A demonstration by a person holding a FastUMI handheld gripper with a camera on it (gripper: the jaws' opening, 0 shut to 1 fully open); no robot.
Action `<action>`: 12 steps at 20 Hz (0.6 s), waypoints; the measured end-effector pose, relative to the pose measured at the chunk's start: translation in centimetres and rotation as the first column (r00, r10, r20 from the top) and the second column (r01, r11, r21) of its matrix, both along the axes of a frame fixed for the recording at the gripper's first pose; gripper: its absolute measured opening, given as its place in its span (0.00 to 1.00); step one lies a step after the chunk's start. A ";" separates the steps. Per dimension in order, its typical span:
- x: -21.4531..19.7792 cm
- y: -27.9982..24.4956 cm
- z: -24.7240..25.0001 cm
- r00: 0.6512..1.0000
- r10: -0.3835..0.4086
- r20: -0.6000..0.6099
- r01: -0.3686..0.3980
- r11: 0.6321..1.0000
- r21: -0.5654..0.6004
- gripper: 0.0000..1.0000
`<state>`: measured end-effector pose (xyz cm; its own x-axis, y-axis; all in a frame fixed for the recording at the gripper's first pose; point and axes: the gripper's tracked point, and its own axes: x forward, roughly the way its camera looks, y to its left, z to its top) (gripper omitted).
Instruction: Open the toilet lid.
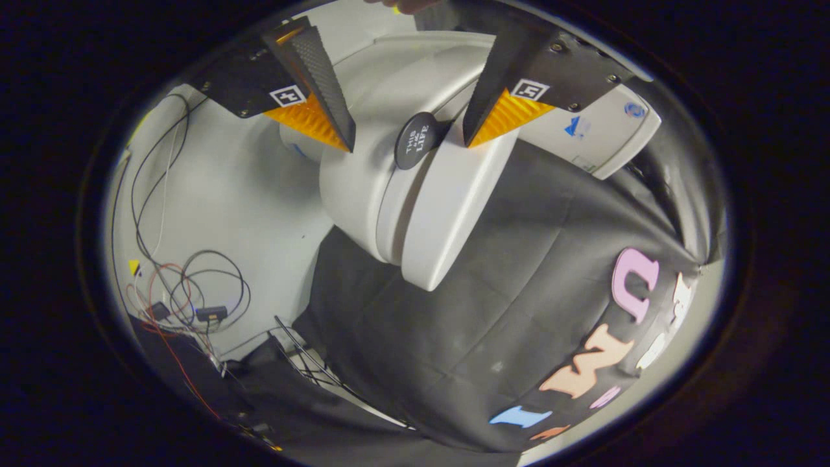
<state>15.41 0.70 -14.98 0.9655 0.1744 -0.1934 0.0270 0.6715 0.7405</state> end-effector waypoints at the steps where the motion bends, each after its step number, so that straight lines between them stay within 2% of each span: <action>1: 0.3 -0.6 -0.4 1.000 -0.027 -0.009 0.027 1.000 0.010 0.97; 2: 0.5 -1.0 -0.9 0.998 -0.052 -0.029 0.053 0.998 0.039 0.97; 4: 0.8 -1.5 0.1 0.996 -0.089 -0.014 0.090 0.987 0.130 0.81; 6: 0.7 -1.0 -0.6 0.997 -0.070 -0.017 0.072 0.978 0.194 0.56; 8: 0.9 -0.1 -0.1 0.999 -0.042 0.007 0.038 0.951 0.307 0.56; 9: 1.2 -0.3 0.7 0.998 -0.066 0.017 0.056 0.943 0.328 0.42; 10: 1.5 -0.9 0.6 0.995 -0.094 0.020 0.083 0.950 0.301 0.28; 11: 1.7 -0.2 0.7 0.998 -0.069 0.015 0.062 0.961 0.268 0.14; 12: 1.3 -0.3 0.9 0.998 -0.057 0.004 0.055 0.970 0.239 0.15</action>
<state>16.67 0.41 -14.04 0.9768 0.1599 -0.1424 0.0508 0.4732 0.8795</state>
